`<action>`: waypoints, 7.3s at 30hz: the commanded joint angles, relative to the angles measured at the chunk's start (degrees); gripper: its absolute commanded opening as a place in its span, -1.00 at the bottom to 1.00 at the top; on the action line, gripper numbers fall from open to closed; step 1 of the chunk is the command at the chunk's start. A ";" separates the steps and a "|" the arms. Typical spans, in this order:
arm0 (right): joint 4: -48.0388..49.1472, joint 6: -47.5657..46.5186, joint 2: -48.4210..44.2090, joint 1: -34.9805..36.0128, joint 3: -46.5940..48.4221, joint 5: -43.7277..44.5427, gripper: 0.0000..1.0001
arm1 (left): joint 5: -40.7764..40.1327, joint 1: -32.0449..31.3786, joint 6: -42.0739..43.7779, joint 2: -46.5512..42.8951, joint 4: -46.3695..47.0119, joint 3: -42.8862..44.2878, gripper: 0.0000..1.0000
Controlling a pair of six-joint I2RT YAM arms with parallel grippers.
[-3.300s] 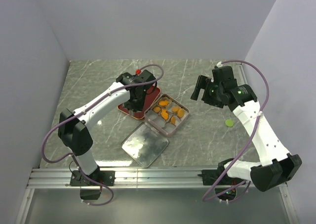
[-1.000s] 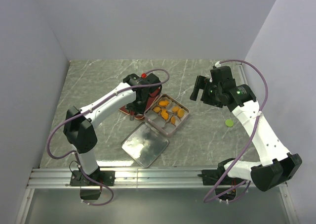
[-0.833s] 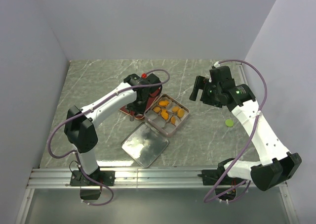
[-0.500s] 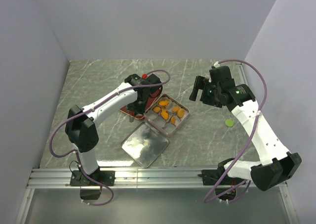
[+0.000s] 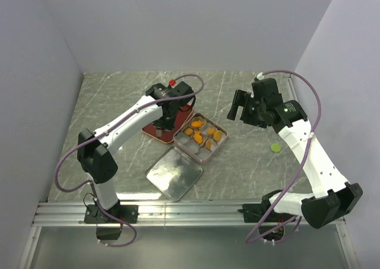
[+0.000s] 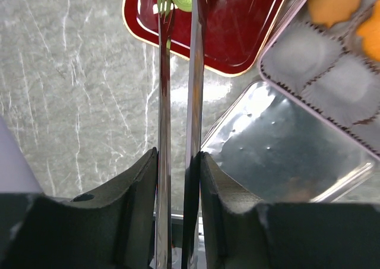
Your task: Pack the cookies
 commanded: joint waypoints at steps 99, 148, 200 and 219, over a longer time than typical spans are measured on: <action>-1.27 3.63 -0.82 0.14 -0.73 2.41 1.00 | 9.26 34.61 7.53 -3.61 32.83 -34.32 0.07; -4.25 6.89 -10.40 0.06 -8.38 3.47 1.00 | 26.22 10.44 1.28 -16.81 42.94 -49.62 -0.04; 9.88 11.10 -3.03 -0.56 -3.90 -25.07 1.00 | 18.22 9.82 4.28 -30.25 17.27 -15.97 -0.99; 29.58 34.20 0.41 -8.27 -10.84 -43.11 1.00 | 13.56 9.91 4.71 -28.84 21.74 -2.68 -0.99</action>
